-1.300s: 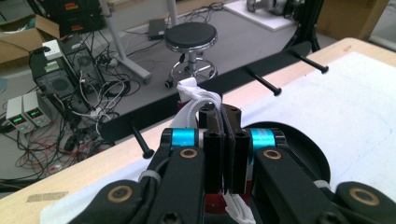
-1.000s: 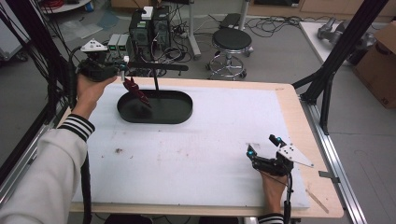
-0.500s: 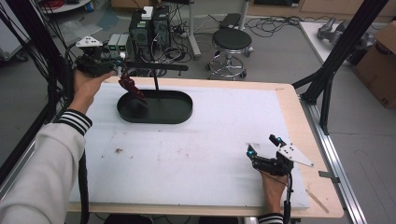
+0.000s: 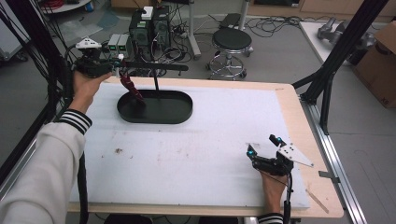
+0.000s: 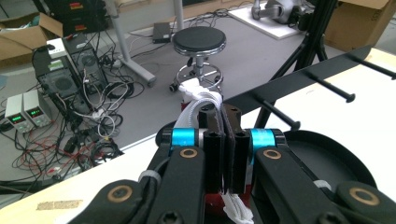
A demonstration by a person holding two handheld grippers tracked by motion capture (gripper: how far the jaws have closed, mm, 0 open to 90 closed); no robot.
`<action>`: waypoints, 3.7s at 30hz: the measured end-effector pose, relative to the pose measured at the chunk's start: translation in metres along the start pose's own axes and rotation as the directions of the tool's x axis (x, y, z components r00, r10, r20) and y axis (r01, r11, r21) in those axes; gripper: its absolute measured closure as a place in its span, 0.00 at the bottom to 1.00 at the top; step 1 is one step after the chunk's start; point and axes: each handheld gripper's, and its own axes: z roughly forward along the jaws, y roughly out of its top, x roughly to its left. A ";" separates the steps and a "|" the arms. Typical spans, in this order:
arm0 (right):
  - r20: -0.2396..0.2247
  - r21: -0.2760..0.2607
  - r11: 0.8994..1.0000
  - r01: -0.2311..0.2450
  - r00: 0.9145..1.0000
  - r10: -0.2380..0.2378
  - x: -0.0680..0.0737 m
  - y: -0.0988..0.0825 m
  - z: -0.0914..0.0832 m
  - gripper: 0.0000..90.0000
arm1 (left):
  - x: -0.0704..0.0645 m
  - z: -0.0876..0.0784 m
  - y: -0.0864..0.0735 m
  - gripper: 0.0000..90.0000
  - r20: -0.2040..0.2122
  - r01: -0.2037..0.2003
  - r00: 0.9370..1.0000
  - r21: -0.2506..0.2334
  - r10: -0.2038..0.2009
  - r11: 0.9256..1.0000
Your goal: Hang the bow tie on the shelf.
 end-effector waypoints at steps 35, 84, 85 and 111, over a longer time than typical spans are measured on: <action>0.000 0.005 1.000 0.003 1.000 -0.003 0.001 0.000 0.000 0.02 | 0.010 0.006 -0.040 0.96 -0.026 0.064 0.998 0.090 -0.062 0.994; 0.008 0.012 0.999 0.031 0.999 -0.031 0.003 0.000 0.001 0.02 | -0.059 -0.073 -0.170 0.13 0.108 -0.028 0.992 -0.293 0.062 0.956; 0.007 0.011 0.999 0.030 1.000 -0.030 0.003 0.000 0.001 0.02 | -0.061 -0.073 -0.174 0.13 0.115 -0.010 0.992 -0.294 0.046 0.956; 0.008 0.008 1.000 0.028 1.000 -0.028 0.004 0.000 0.000 0.02 | -0.091 -0.080 -0.227 0.13 0.028 0.056 0.998 -0.351 -0.049 0.935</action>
